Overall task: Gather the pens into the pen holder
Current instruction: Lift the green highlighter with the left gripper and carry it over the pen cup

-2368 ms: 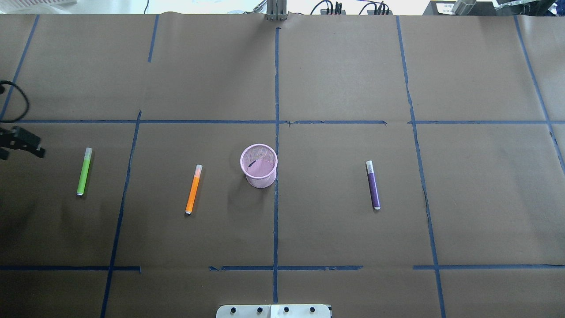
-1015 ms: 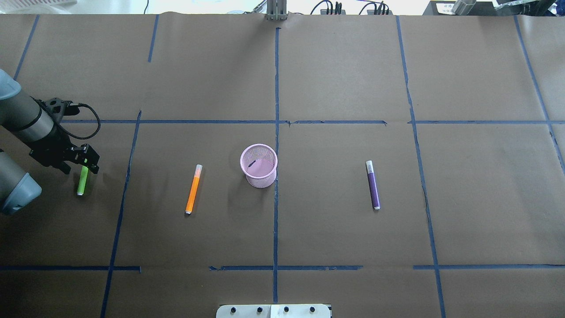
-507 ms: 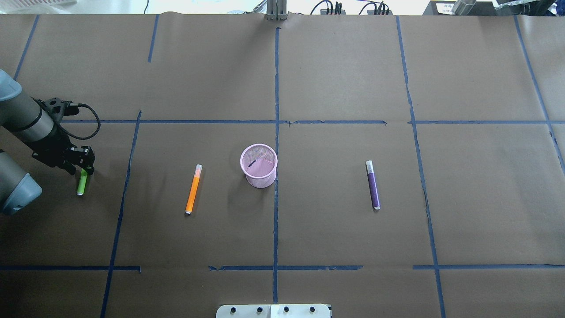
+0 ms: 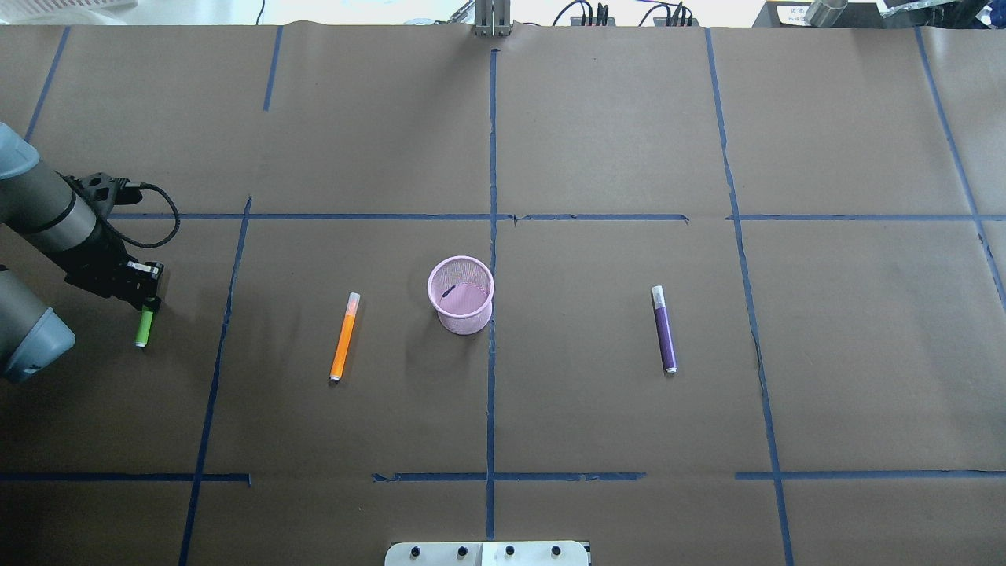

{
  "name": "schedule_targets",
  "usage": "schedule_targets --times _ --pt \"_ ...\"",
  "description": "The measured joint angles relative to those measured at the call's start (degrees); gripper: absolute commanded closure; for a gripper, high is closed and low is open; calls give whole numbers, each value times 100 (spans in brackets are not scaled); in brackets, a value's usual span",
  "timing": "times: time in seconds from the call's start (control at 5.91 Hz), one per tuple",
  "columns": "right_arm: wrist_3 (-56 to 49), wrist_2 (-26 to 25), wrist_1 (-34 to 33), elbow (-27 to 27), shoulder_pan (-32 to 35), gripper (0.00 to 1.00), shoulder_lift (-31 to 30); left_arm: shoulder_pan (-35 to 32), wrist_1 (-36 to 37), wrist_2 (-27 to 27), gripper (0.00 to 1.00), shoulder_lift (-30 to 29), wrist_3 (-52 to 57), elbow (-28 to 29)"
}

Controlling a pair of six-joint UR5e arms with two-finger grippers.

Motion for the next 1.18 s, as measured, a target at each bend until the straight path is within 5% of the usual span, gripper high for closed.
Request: schedule_targets --times 0.51,0.85,1.18 --pt "-3 6 3 7 0 0 0 -9 -16 -12 100 -146 -201 -937" --pt "-15 26 8 14 -3 0 6 325 -17 74 100 -1075 -1095 -1238" --pt "-21 27 9 15 -12 0 12 952 -40 741 100 -2065 -1343 -1302"
